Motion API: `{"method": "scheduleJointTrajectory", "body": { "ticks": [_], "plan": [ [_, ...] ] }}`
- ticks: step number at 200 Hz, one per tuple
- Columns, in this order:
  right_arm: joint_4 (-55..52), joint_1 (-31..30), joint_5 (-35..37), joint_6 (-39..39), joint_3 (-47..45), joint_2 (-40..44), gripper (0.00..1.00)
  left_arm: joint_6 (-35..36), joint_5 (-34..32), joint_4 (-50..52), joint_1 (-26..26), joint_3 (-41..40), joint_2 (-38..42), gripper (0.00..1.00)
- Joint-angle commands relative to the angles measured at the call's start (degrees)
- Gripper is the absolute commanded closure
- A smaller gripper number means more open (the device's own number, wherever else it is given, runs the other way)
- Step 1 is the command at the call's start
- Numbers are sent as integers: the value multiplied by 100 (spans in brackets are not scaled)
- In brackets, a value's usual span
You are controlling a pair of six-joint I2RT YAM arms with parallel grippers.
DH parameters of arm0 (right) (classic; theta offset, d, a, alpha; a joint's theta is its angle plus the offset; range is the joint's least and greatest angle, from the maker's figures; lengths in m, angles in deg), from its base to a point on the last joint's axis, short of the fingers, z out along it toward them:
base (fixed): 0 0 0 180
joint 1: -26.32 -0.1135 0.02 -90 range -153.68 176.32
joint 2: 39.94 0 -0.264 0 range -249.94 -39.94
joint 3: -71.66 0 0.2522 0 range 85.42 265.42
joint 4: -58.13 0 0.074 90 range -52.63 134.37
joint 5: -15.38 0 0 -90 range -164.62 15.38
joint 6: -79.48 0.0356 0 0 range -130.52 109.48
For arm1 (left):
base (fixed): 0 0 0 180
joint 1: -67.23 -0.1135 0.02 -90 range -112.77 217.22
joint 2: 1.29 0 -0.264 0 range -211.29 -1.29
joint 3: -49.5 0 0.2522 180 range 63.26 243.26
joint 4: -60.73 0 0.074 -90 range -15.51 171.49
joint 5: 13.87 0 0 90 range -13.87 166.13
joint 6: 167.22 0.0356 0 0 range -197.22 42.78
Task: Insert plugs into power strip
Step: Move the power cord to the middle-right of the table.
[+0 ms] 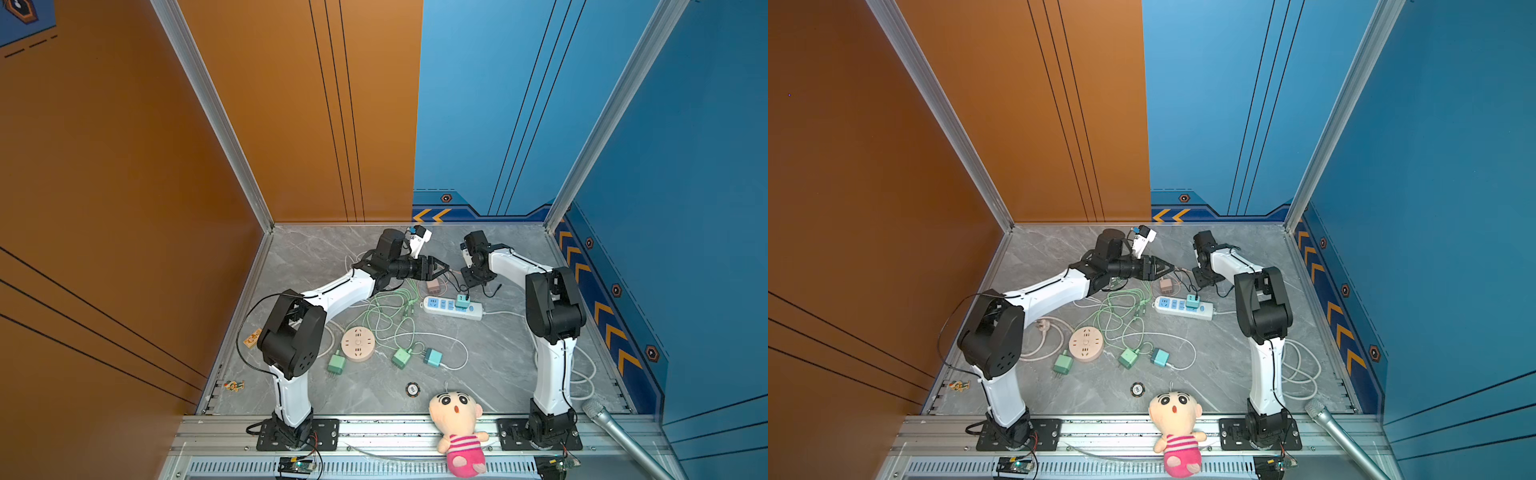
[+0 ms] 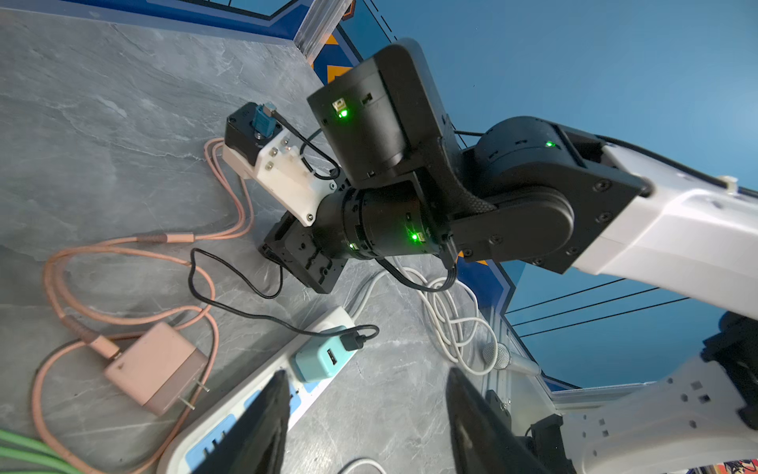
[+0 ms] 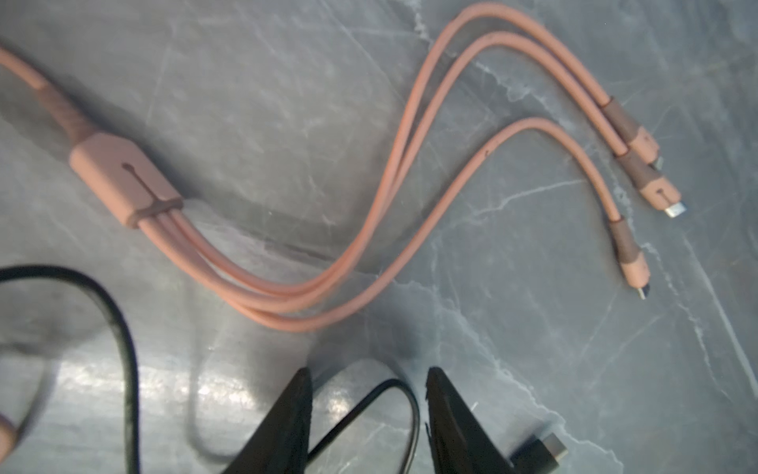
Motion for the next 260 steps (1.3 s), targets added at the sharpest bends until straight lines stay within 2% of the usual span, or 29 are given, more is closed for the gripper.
{"method": "scheduleJointTrajectory", "body": {
  "ticks": [1, 73, 97, 121, 136, 158, 191, 224, 260],
  "plan": [
    [-406, 120, 73, 154, -315, 264, 56, 1, 74, -31, -52, -21, 79, 40],
    [-353, 721, 111, 378, -1205, 1051, 58, -53, 147, -28, -43, -45, 88, 40],
    [-362, 885, 135, 409, -1418, 1254, 59, -137, -27, 23, -68, -129, 96, 41],
    [-362, 989, 223, 444, -1643, 1462, 59, -78, -736, 851, -78, -36, 29, 50],
    [-369, 1035, 300, 479, -1805, 1649, 59, -132, -1317, 1498, -78, 100, -134, 61],
    [-370, 1087, 478, 544, -2011, 2015, 59, -346, -1653, 1653, -49, 45, -346, 71],
    [-379, 1108, 935, 654, -2154, 2741, 55, -428, -1911, 1858, 130, 234, -718, 77],
    [-346, 936, 844, 751, -2114, 3286, 55, -545, -2227, 2174, 270, 543, -1130, 82],
    [-293, 737, 730, 878, -2183, 3428, 54, -652, -2285, 2175, 332, 675, -1421, 85]
  ]
}}
